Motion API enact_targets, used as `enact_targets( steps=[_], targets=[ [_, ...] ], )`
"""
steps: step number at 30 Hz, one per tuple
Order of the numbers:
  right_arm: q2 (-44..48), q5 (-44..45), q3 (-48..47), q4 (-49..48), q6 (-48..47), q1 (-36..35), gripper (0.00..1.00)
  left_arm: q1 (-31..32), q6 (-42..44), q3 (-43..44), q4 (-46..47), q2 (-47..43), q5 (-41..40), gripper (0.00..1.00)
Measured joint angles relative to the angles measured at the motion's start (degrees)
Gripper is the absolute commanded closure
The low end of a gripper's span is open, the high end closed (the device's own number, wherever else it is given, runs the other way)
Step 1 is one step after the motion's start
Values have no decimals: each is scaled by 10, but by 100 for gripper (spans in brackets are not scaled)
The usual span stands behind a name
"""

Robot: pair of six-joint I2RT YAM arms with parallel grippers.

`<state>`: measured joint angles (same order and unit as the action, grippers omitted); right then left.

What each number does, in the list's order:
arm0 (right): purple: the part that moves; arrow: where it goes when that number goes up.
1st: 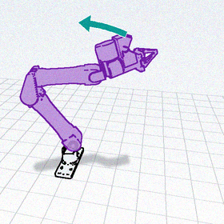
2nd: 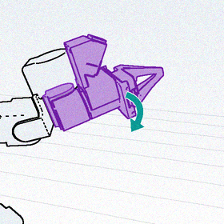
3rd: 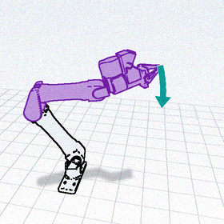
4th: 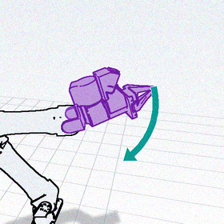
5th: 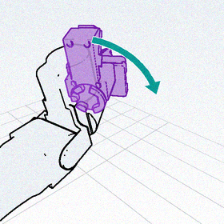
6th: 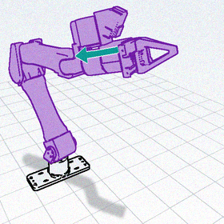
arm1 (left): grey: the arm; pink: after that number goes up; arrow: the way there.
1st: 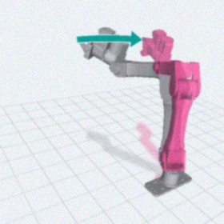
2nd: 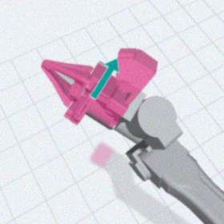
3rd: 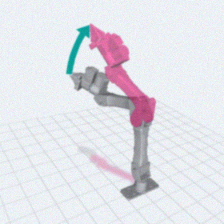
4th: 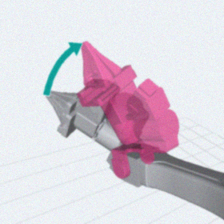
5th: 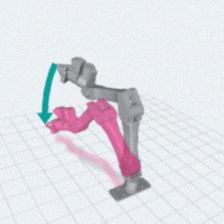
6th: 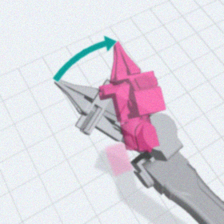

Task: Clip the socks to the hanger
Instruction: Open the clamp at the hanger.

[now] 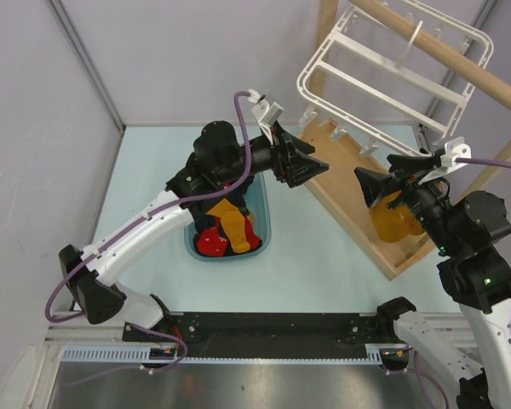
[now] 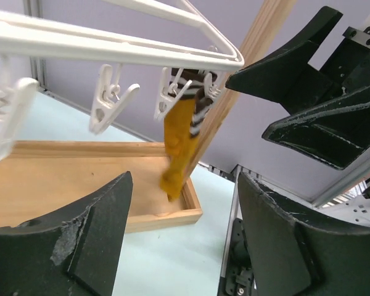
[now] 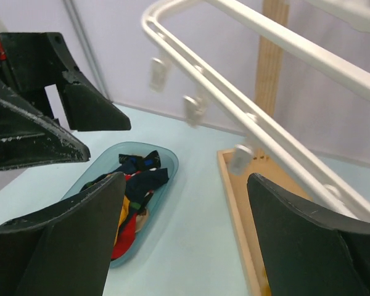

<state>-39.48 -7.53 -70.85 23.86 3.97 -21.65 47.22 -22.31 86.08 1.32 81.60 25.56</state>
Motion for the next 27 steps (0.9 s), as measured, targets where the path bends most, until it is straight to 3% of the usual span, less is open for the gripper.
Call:
enact_targets(
  steps=[7, 17, 27],
  targets=[
    [-10, 73, 0, 15, 12, 0, 18, 3, 6, 29, 15, 61, -24, 29],
    [-42, 96, 0, 16, 16, 9, 20, 3, 19, 94, 21, 111, -34, 31],
    [-56, 88, 0, 9, 34, 48, 20, 34, 80, -26, 138, 99, -29, 31]
  ],
)
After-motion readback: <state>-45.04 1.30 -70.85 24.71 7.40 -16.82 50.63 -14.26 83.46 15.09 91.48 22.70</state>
